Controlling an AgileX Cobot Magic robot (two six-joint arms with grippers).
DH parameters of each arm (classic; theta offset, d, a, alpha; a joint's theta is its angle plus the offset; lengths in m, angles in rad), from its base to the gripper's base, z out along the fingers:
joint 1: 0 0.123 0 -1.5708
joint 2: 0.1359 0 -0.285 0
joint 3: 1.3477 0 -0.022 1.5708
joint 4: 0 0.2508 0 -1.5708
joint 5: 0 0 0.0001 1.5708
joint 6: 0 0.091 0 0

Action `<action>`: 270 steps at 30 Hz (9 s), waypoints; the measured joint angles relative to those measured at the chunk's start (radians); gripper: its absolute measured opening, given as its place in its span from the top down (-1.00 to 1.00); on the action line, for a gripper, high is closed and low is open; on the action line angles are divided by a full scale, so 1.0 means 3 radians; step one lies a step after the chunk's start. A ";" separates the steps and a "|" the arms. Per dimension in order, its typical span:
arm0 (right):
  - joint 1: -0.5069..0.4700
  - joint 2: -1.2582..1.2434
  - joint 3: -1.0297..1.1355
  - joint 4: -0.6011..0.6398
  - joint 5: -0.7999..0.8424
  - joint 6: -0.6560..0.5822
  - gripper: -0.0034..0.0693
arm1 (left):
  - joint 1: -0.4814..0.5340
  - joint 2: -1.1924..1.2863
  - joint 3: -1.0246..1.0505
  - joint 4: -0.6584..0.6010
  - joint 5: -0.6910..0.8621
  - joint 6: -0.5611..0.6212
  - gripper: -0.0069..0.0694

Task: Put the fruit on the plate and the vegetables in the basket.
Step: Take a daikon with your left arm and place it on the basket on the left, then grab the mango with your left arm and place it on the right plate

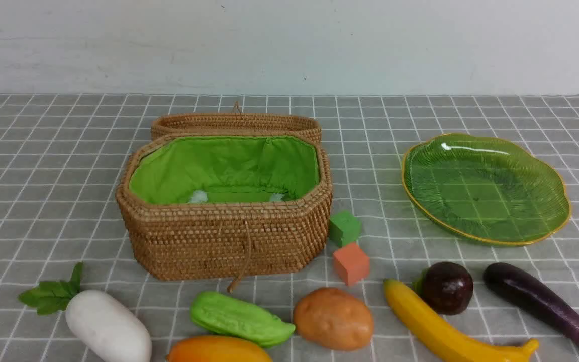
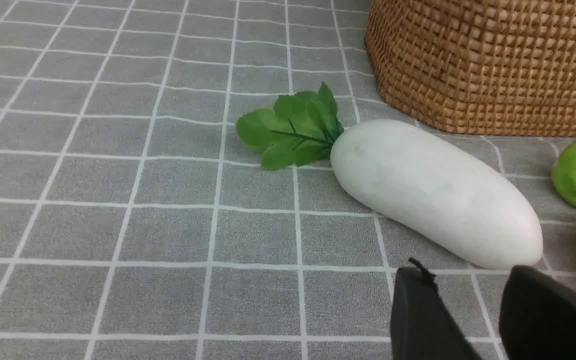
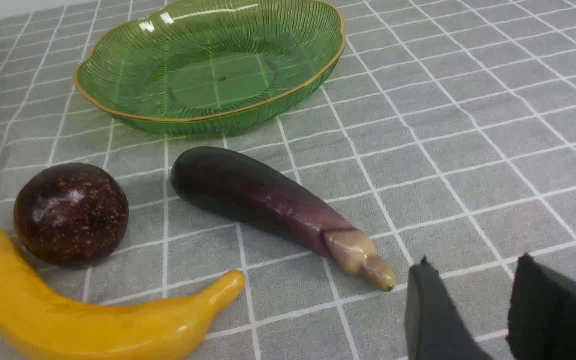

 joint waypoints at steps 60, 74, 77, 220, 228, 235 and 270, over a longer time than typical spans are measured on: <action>0.0000 0.0000 0.0000 0.0000 0.0000 0.0000 0.25 | 0.0000 0.0000 -0.0002 -0.0749 -0.1871 -0.0646 0.19; 0.0000 0.0000 0.0000 0.0000 0.0000 0.0000 0.25 | 0.0000 0.0965 -0.2446 -0.0005 -0.0030 -0.0630 0.19; 0.0000 0.0000 0.0000 0.0000 0.0000 0.0000 0.25 | 0.0000 0.1334 -0.2573 0.0061 0.0566 -0.0624 0.19; 0.0006 0.0000 0.0000 -0.0003 0.0000 0.0000 0.25 | -0.1828 0.5654 -0.3614 -0.0296 0.2071 0.3214 -0.65; 0.0006 0.0000 0.0000 -0.0003 0.0000 0.0000 0.25 | -0.1828 0.5656 -0.3991 -0.0456 0.2516 0.3174 -0.65; 0.0006 0.0000 0.0000 -0.0003 0.0000 0.0000 0.25 | -0.1828 0.5623 -0.4396 -0.0932 0.2663 0.3306 -0.65; 0.0006 0.0000 0.0000 -0.0003 0.0000 0.0000 0.25 | -0.2573 0.8546 -0.7411 -0.5531 -0.1742 0.5096 -0.66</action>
